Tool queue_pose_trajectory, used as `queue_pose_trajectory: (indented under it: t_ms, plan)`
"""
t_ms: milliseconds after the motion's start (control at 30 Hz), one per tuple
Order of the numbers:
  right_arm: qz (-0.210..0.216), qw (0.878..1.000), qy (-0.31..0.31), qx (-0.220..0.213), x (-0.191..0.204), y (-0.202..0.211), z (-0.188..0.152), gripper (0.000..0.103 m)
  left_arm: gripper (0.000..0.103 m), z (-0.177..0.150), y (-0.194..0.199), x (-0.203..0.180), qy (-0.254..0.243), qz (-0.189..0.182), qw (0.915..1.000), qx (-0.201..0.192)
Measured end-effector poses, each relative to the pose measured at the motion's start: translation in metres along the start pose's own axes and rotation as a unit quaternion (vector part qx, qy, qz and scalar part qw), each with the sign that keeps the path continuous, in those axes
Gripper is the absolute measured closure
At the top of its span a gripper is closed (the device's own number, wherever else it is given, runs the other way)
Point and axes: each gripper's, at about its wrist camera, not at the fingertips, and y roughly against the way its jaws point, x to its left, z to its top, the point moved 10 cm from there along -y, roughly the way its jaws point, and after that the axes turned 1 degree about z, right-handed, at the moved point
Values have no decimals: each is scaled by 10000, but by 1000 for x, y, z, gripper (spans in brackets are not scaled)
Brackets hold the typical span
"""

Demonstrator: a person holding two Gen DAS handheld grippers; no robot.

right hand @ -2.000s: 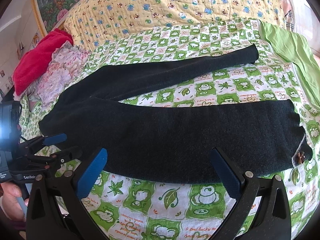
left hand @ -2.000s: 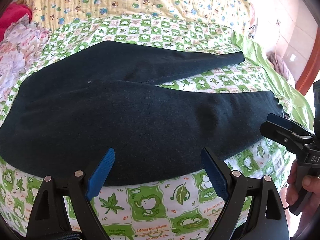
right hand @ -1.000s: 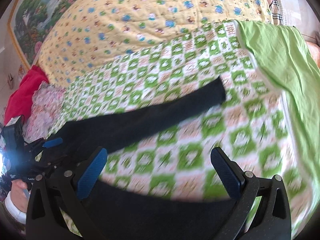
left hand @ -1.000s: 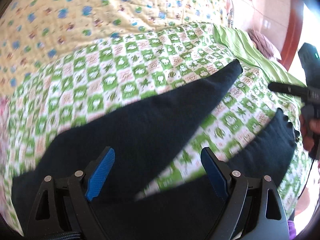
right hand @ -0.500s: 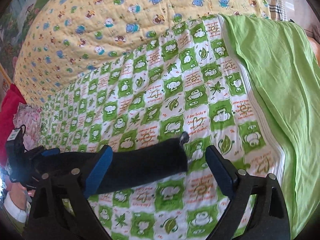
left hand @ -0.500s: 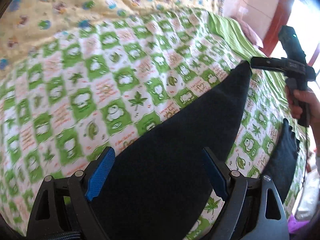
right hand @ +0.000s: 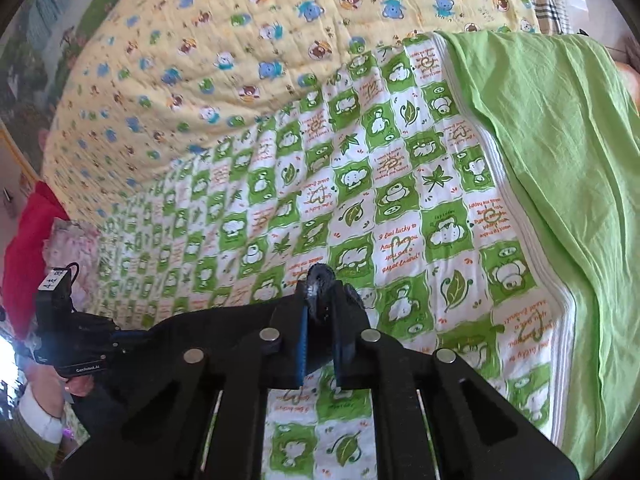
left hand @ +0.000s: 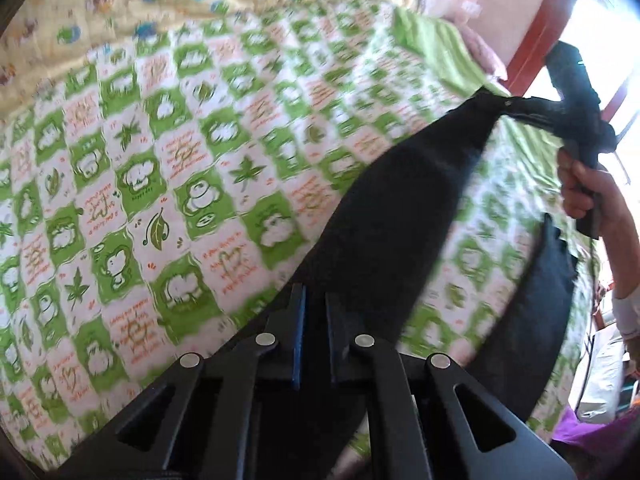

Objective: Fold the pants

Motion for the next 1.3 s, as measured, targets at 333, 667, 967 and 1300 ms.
queue_pose_trajectory:
  t_ms: [333,667,967,1300]
  plan:
    - [588,9975,154,-364,16,59,-34,95,97,-33,51,-53,49,-210,9989,-411]
    - [758,9941,600,-501,13,107,-86,96,98,-81,71,-90,279,-419,9975,-491]
    - [963,9919,678,-474,0,132,-133,96,98,-117,76,-110,351,-485,9973,-434]
    - [818,9922,848,-409,-6,158,-168,97,98,-136,85,-131,284,-570,9967,-510]
